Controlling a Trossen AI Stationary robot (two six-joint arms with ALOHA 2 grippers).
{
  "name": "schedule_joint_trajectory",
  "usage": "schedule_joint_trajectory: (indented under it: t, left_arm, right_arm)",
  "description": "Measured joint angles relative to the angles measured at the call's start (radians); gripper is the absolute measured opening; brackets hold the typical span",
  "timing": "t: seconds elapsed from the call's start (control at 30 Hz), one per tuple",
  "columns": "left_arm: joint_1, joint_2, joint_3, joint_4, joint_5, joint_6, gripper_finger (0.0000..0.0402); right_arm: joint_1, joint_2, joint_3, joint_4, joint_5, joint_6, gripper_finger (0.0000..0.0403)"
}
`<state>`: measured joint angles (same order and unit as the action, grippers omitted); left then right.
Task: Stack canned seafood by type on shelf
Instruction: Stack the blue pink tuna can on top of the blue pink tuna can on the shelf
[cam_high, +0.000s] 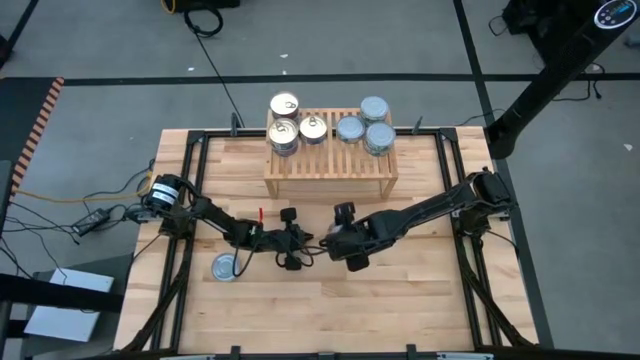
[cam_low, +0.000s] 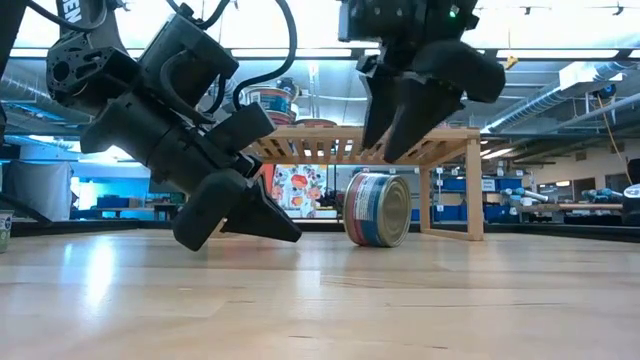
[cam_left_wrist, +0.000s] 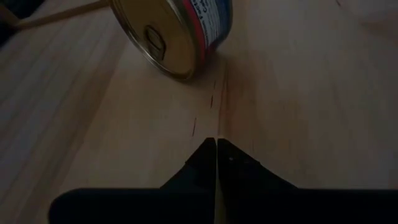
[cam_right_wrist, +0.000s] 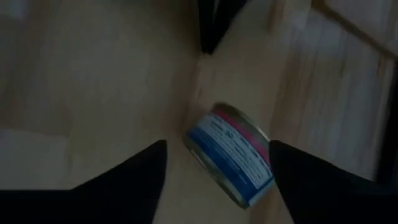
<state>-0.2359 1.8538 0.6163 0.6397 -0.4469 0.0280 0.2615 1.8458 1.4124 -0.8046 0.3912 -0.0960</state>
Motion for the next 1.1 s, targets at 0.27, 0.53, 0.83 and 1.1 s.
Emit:
schedule_joint_trajectory:
  t: [0.27,0.53,0.83,1.1]
  left_arm:
    - [0.000,0.000,0.000,0.022,0.001,0.002,0.0019]
    - [0.001,0.000,0.000,0.023,0.004,0.013,0.0019]
    - [0.001,0.000,0.000,0.022,0.004,0.017,0.0019]
    - [0.001,0.000,0.000,0.022,0.004,0.017,0.0019]
  right_arm:
    - [-0.030,0.000,0.002,-0.073,0.004,-0.102,0.0348]
    - [-0.074,0.001,0.002,-0.088,-0.021,-0.245,0.0348]
    - [-0.132,0.001,0.002,-0.058,-0.093,-0.326,0.0348]
    - [-0.163,0.001,0.002,-0.050,-0.128,-0.355,0.0348]
